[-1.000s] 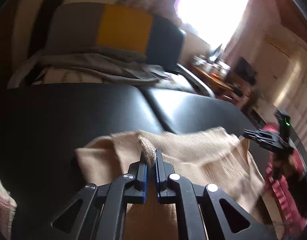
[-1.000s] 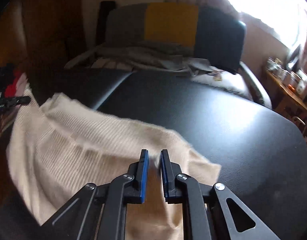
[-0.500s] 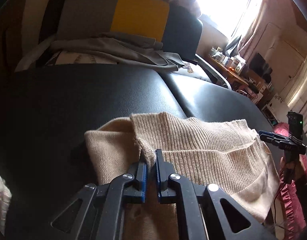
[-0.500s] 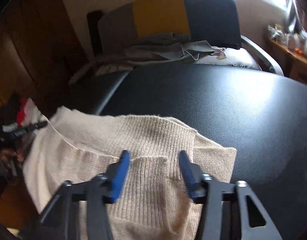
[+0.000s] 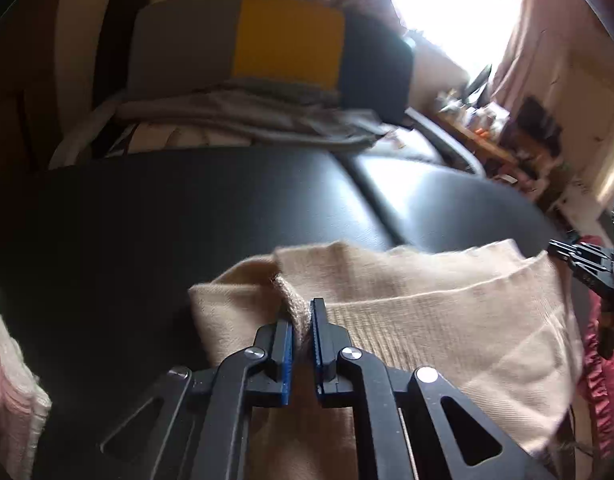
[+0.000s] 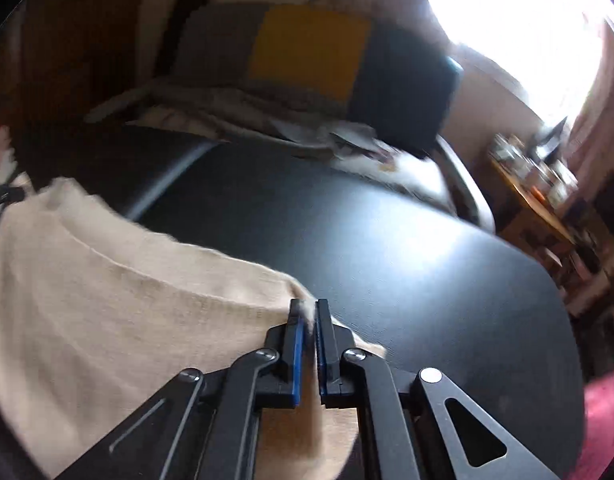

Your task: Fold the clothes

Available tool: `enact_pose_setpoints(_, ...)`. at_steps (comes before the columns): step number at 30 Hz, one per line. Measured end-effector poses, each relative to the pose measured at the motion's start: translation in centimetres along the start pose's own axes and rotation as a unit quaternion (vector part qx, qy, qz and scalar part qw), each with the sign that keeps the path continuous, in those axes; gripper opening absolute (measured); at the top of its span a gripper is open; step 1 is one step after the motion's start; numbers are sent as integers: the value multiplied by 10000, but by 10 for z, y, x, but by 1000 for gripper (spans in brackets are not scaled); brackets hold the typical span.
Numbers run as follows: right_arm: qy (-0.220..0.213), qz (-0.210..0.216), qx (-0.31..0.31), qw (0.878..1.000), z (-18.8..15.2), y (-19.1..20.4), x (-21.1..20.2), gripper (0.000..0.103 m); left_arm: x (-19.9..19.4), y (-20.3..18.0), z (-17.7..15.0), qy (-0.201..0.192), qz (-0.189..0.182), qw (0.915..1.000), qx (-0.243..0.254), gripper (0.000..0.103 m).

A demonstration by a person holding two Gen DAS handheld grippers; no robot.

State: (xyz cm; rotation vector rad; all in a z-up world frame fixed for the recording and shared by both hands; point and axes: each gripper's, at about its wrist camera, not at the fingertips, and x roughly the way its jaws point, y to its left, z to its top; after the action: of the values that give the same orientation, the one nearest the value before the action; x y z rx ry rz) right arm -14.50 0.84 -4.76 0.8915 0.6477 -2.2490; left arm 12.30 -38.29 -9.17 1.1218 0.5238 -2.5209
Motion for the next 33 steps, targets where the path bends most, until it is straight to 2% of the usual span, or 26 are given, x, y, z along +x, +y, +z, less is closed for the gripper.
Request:
enact_pose_setpoints(2, 297, 107, 346, 9989, -11, -8, 21, 5, 15, 4, -2, 218, 194, 9995, -80, 11)
enact_pose_setpoints(3, 447, 178, 531, 9974, -18, -12, 32, 5, 13, 6, -2, 147, 203, 9996, -143, 11)
enact_pose_setpoints(5, 594, 307, 819, 9944, -33, -17, 46, 5, 2, 10, -3, -110, 164, 9994, -284, 20)
enact_pose_setpoints(9, 338, 189, 977, 9945, -34, -27, 35, 7, -35, 9, -8, -852, 187, 9955, -378, 24)
enact_pose_setpoints(11, 42, -12, 893, 9960, -25, -23, 15, 8, -51, 3, -14, -1160, 113, 9927, -304, 27)
enact_pose_setpoints(12, -144, 45, 851, 9963, -21, -18, 4, 11, -55, -1, -19, -1232, 59, 9921, -237, 27)
enact_pose_setpoints(14, -542, 490, 751, 9945, -14, 1, -22, 36, -54, -13, -33, -1199, -119, 9927, -64, 29)
enact_pose_setpoints(15, -724, 707, 687, 9925, -11, 11, -34, 64, -50, -19, -41, -1118, -134, 9936, 23, 29)
enact_pose_setpoints(16, -810, 873, 556, 9913, -10, 26, -39, 83, -43, -26, -52, -989, -9, 9950, 141, 29)
enact_pose_setpoints(19, -700, 984, 74, 9927, -25, 68, -36, 86, -28, -31, -85, -661, 361, 9970, 191, 30)
enact_pose_setpoints(21, -432, 804, 175, 9957, -44, 72, -23, 86, -33, -22, -107, -794, 210, 9965, -179, 31)
enact_pose_setpoints(23, -238, 886, 614, 9939, -69, 61, -12, 90, -42, -16, -120, -767, 45, 9962, -410, 33)
enact_pose_setpoints(25, -266, 1000, 753, 9918, -78, 55, -18, 90, -46, -18, -131, -782, 131, 9961, -392, 32)
enact_pose_setpoints(27, -300, 1103, 863, 9897, -88, 50, -24, 92, -48, -20, -132, -759, 209, 9961, -393, 32)
enact_pose_setpoints(30, -362, 1195, 879, 9883, -89, 47, -25, 93, -58, -20, -129, -614, 194, 9956, -678, 32)
enact_pose_setpoints(33, -293, 1312, 941, 9864, -84, 45, -23, 99, -75, -31, -119, -792, 376, 9946, -548, 32)
